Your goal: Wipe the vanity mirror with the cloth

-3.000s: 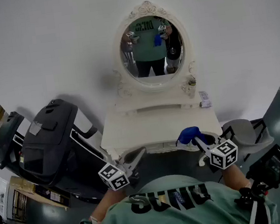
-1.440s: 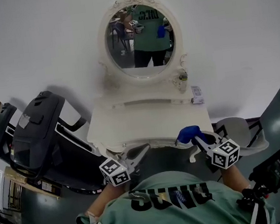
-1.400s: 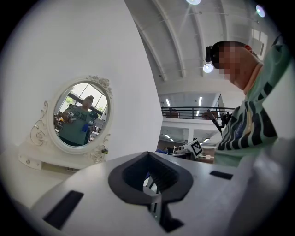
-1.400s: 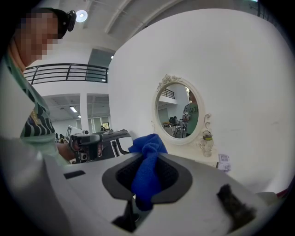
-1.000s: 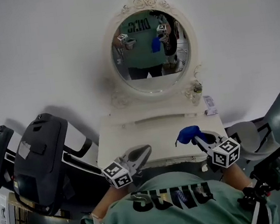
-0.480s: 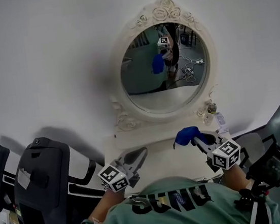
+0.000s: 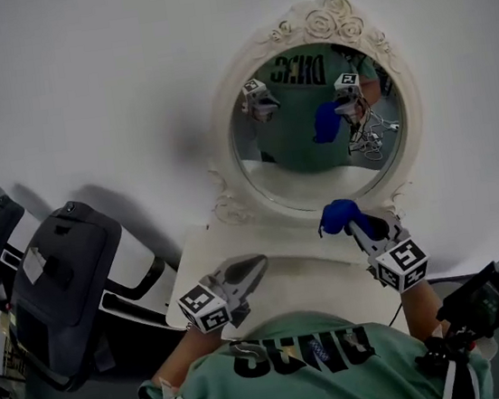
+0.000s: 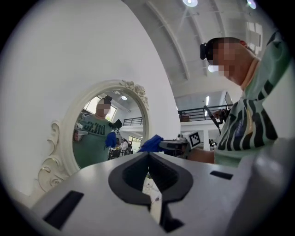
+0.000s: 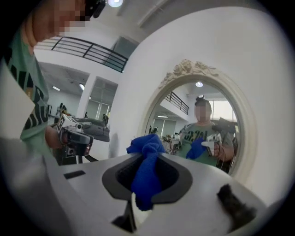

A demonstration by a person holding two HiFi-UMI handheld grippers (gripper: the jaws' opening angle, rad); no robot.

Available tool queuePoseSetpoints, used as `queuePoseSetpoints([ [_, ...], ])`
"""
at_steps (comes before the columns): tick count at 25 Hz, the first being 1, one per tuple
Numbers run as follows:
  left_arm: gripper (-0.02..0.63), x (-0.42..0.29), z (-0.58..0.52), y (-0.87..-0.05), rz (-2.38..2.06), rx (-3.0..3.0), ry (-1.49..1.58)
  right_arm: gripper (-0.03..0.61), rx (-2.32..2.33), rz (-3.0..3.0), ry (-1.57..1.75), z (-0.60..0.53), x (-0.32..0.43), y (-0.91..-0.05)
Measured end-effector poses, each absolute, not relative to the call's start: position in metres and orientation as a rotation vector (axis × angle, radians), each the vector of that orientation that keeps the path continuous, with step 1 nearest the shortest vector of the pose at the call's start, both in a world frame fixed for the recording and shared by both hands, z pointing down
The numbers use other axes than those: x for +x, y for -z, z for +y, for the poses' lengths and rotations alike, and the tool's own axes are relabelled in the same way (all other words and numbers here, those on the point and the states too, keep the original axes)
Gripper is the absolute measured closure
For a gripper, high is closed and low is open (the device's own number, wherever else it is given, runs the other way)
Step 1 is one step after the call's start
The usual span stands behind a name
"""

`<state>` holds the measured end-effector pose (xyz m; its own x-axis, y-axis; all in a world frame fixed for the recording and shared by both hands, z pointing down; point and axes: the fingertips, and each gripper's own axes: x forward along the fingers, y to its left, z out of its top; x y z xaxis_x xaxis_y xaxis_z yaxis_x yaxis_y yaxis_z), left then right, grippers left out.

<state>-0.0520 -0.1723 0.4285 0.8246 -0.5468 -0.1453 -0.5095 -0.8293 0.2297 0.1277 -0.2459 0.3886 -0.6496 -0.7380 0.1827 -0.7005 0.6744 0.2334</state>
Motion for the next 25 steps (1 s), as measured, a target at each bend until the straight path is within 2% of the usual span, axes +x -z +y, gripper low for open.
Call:
queuePoseSetpoints([
  [7,0.604,-0.107,-0.171,-0.422,-1.011,2.823,0.304,0.528,1.312,-2.302,1.031,-0.326,0.043,-0.241],
  [11,0.604,-0.144,-0.169,-0.421,-1.093,2.788,0.343,0.528,1.476,-1.944,1.347,-0.386,-0.003,-0.179],
  [17,0.604,-0.196,-0.171,-0.433,-1.181,2.716,0.374,0.528,1.66,-1.66,1.421,-0.446,-0.031,-0.152],
  [25,0.604,-0.218,-0.177,-0.44,-1.22,2.659,0.391,0.529,1.73,-1.552,1.517,-0.452,-0.044,-0.157],
])
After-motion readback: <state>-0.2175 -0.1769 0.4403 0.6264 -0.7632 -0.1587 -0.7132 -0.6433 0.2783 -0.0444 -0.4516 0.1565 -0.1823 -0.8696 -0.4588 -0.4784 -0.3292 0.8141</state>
